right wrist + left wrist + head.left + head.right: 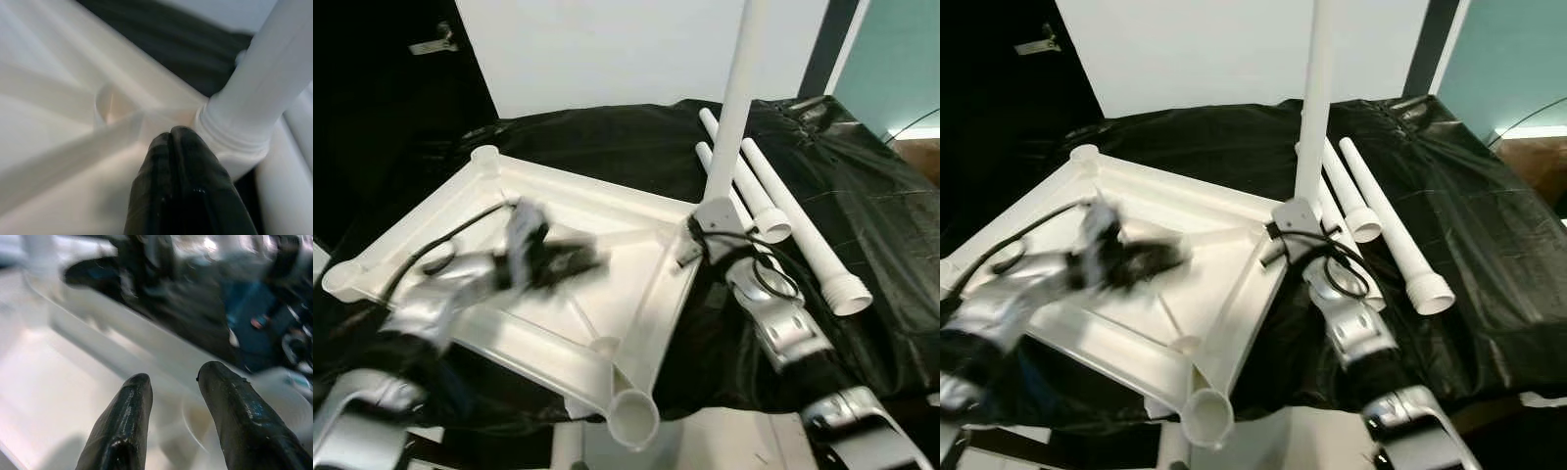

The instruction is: Building children table

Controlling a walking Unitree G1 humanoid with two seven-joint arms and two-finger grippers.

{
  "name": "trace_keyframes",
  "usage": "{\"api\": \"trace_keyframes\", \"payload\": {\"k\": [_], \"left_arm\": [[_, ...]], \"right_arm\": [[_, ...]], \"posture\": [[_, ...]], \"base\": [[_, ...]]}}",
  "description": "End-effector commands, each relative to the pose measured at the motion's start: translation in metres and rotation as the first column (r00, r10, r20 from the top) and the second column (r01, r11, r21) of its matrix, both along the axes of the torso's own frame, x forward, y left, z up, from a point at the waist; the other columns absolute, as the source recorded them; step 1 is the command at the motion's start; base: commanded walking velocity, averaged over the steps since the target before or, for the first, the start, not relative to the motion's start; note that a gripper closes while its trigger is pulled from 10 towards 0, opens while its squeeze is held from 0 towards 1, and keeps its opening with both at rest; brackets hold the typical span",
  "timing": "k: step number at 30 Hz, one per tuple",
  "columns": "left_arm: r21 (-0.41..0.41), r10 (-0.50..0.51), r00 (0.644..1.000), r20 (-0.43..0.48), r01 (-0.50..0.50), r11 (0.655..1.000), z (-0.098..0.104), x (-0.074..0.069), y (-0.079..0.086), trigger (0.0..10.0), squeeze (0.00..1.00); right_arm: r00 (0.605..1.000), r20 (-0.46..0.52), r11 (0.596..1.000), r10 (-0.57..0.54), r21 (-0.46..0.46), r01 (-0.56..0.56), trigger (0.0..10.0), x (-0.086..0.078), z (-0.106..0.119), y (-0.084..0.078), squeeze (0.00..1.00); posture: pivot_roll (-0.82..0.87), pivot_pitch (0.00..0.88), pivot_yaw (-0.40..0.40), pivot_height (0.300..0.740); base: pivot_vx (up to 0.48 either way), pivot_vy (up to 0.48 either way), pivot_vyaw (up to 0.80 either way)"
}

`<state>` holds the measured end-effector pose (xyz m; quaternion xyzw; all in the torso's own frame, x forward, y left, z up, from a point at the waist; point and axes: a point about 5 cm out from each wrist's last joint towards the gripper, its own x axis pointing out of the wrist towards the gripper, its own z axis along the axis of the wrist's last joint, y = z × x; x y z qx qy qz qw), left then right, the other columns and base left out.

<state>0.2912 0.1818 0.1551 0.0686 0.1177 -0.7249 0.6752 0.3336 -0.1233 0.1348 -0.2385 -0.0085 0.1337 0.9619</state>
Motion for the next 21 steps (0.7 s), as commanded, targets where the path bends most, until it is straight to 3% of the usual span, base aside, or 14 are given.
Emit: {"api": "trace_keyframes", "payload": {"k": [1,11,12,17,18,19,21], "left_arm": [[0.035,-0.051,0.999,0.002,0.051,0.998,-0.006,-0.003,-0.001,10.0,0.00],[0.133,-0.078,0.997,0.008,0.076,0.988,-0.001,-0.006,0.020,10.0,0.01],[0.204,-0.066,0.998,0.001,0.064,0.977,-0.001,-0.006,0.034,10.0,0.00],[0.266,-0.047,0.999,0.002,0.044,0.963,0.000,-0.006,0.047,10.0,0.00],[0.338,-0.042,0.999,0.005,0.038,0.940,-0.003,-0.007,0.057,10.0,0.01],[0.338,-0.042,0.999,0.005,0.038,0.940,-0.003,-0.007,0.057,10.0,0.01],[0.413,-0.048,0.999,0.000,0.043,0.910,-0.008,-0.009,0.065,10.0,0.01]], "right_arm": [[1.000,-0.008,1.000,0.002,0.011,-0.002,10.0,-0.001,0.001,0.003,0.00],[1.000,-0.018,0.999,-0.023,0.023,0.024,10.0,-0.003,0.002,-0.003,0.00],[1.000,-0.022,0.999,-0.019,0.029,0.020,10.0,-0.004,0.001,-0.001,0.00],[1.000,-0.024,0.999,-0.018,0.033,0.019,10.0,-0.005,0.001,0.000,0.00],[0.999,-0.027,0.999,-0.022,0.033,0.023,10.0,-0.005,0.001,-0.001,0.00],[0.999,-0.027,0.999,-0.022,0.033,0.023,10.0,-0.005,0.001,-0.001,0.00],[0.999,-0.029,0.999,-0.027,0.033,0.028,10.0,-0.006,0.000,-0.002,0.00]], "posture": [[-0.11,0.013,0.080,0.740],[-0.11,0.010,0.075,0.740],[-0.11,0.005,0.072,0.740],[-0.11,0.004,0.074,0.740],[-0.11,0.005,0.076,0.740],[-0.11,0.005,0.076,0.740],[-0.11,0.005,0.077,0.740]], "base": [[0.000,0.000,0.00],[0.000,0.000,0.00],[0.000,0.000,0.00],[0.000,0.000,0.00],[0.000,0.000,0.00],[0.000,0.000,0.00],[0.000,0.000,0.00]]}}
